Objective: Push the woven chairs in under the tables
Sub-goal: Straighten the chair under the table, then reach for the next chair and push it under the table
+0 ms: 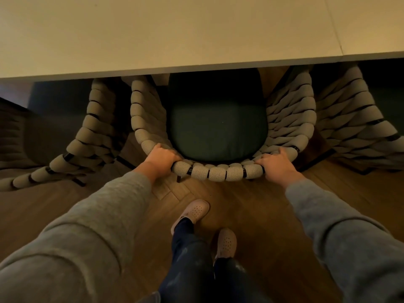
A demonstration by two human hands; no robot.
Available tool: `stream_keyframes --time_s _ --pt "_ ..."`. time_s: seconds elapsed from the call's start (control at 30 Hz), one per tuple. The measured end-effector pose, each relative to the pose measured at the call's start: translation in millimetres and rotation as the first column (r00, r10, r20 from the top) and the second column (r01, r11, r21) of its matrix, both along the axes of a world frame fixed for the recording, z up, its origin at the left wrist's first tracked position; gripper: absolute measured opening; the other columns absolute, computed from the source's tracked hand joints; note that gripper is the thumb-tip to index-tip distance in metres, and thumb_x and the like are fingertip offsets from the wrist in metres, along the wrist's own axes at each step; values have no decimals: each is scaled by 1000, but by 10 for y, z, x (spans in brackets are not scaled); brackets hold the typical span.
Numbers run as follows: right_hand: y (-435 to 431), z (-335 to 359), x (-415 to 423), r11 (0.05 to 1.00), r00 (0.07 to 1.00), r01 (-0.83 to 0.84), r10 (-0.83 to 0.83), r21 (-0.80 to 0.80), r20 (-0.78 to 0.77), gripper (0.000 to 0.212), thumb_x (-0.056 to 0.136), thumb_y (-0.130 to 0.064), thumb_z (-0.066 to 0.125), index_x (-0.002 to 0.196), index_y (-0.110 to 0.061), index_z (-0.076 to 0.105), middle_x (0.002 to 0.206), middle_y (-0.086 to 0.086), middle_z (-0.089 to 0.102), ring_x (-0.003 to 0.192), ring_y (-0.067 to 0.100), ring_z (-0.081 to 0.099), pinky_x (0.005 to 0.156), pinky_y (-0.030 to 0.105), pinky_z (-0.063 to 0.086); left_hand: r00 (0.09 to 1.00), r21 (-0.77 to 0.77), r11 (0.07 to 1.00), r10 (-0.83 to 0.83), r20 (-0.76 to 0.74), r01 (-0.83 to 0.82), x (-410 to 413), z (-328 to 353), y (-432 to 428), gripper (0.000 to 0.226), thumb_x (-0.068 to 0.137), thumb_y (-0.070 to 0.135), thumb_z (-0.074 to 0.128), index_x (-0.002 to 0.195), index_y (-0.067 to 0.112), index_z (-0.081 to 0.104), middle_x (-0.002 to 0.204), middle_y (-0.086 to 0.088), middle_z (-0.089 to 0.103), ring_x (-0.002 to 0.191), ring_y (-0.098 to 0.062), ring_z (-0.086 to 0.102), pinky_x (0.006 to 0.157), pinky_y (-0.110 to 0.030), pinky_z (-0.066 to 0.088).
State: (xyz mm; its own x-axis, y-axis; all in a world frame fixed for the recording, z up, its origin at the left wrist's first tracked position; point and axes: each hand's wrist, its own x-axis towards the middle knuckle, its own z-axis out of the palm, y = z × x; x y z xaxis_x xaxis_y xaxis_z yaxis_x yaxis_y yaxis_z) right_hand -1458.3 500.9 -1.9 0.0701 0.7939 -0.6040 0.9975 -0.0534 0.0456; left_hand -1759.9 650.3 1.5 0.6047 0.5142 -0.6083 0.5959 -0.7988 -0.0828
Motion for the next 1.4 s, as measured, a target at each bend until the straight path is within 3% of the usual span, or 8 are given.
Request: stream_keyframes --time_s 0.27,0.43,0.67,0.77,0.87,0.93,1.1,1.4 --pt "102 -3 52 999 999 -22 21 -29 -24 40 90 -27 61 129 -37 54 130 -2 56 128 24 47 115 55 13 1000 21 999 27 -10 -27 12 -32 41 41 94 30 53 133 37 49 136 4 52 126 -20 47 112 -43 22" --pt "81 -2 10 1000 999 4 -5 -19 -51 38 90 -27 60 127 -37 55 130 -3 56 128 23 46 116 53 12 995 121 988 97 -12 -95 -34 -70 -76 62 94 29 54 149 33 26 146 -6 40 140 -28 30 115 -59 1" --pt "56 -28 -78 1000 999 20 -20 -21 -36 45 88 -24 63 129 -38 53 129 -4 58 129 22 46 117 57 10 988 118 981 147 43 -151 -92 -98 -268 79 87 39 63 152 27 18 154 -10 27 146 -31 15 114 -61 -1" --pt "122 15 -112 987 996 68 -76 -146 -50 72 79 -38 75 142 -36 40 140 1 50 137 27 37 116 63 2 975 95 975 190 115 -201 -117 -65 -412 86 87 43 63 153 26 11 159 -12 13 149 -31 4 115 -58 -3" --pt "340 188 -422 943 950 168 -233 -287 -210 107 69 -52 80 153 -36 15 157 8 27 145 34 21 117 61 7 937 89 954 261 232 -287 -258 4 -661 90 89 41 62 154 27 1 162 -13 -2 149 -30 -6 116 -54 -4" --pt "548 324 -781 964 923 125 -200 -236 -328 109 71 -56 77 154 -35 10 159 8 20 146 33 17 119 56 12 900 92 925 330 285 -369 -412 54 -822 87 92 37 59 154 26 -1 161 -13 -6 149 -29 -8 117 -53 -6" --pt "923 596 -1841 992 894 -20 72 121 -442 98 79 -52 73 154 -28 14 157 9 23 145 29 21 118 49 21 821 135 832 481 308 -538 -1131 204 -1057 81 94 32 53 154 23 -1 161 -15 -10 148 -30 -13 119 -54 -3" --pt "1208 723 -3966 927 900 -251 329 277 -286 85 88 -38 67 154 -26 16 160 13 15 149 31 5 120 54 4 569 248 512 724 390 -822 -3367 539 -1181 79 88 29 61 154 20 18 160 -18 4 149 -32 -2 117 -54 0"
